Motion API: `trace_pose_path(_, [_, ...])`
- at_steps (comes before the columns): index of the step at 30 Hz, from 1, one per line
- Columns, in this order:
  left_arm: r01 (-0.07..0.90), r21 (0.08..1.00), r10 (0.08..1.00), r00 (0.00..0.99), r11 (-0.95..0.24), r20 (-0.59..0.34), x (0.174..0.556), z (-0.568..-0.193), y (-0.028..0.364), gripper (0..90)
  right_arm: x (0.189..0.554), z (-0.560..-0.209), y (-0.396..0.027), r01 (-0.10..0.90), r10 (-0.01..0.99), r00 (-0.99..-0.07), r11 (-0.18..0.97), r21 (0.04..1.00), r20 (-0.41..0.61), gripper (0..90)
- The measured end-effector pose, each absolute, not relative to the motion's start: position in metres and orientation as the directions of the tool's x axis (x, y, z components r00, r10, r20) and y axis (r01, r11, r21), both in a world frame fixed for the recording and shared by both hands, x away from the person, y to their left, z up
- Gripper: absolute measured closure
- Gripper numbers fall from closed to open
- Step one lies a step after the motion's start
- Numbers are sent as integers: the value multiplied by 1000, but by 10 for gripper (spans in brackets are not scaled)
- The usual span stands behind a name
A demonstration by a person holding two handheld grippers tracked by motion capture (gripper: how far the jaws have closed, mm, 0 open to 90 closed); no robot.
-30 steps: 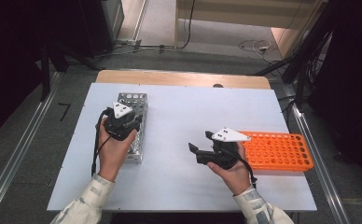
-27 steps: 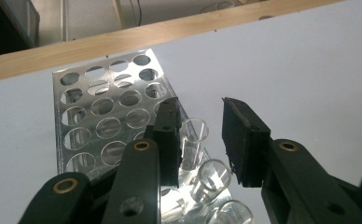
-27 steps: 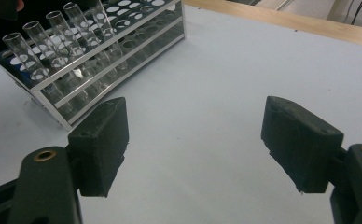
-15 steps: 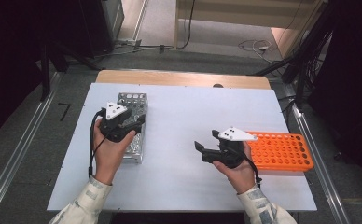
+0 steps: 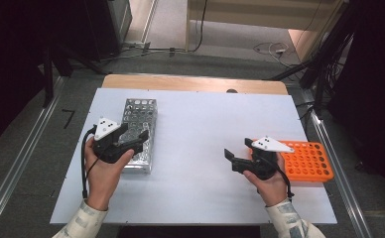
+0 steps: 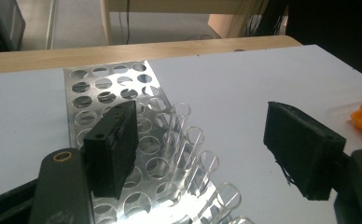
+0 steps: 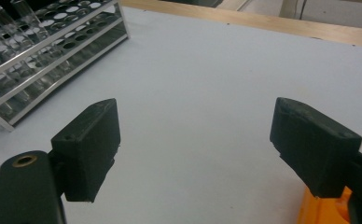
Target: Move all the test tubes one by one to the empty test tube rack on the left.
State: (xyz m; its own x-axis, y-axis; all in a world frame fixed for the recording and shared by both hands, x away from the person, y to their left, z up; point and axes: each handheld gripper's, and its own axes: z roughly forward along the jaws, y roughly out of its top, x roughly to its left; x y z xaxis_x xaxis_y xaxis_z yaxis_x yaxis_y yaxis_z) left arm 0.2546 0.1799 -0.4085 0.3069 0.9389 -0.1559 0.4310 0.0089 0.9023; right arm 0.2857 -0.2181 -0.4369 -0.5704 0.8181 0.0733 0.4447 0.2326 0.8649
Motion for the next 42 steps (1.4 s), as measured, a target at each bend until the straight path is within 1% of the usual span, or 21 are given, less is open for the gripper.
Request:
trace_pose_path(8, [414, 909, 939, 294, 42, -177, 236, -415, 194, 234, 284, -439, -241, 457, 844, -532, 211, 864, 75, 143])
trace_pose_path(15, [393, 918, 951, 261, 51, -165, 219, -424, 208, 212, 278, -439, -261, 459, 865, -497, 196, 866, 67, 142])
trace_pose_path(21, [410, 910, 963, 218, 56, -157, 214, -439, 221, 212, 270, -439, -284, 458, 888, -457, 182, 870, 55, 142])
trace_pose_path(27, [411, 910, 972, 188, 54, -142, 205, -445, 231, 213, 261, -441, -309, 452, 912, -409, 182, 873, 22, 142])
trace_pose_path(32, [411, 910, 978, 167, 50, -129, 200, -448, 237, 213, 257, -442, -327, 458, 926, -377, 160, 875, 28, 141])
trace_pose_path(42, [424, 904, 980, 148, 60, -135, 199, -456, 244, 202, 250, -444, -350, 465, 943, -331, 134, 875, 31, 142])
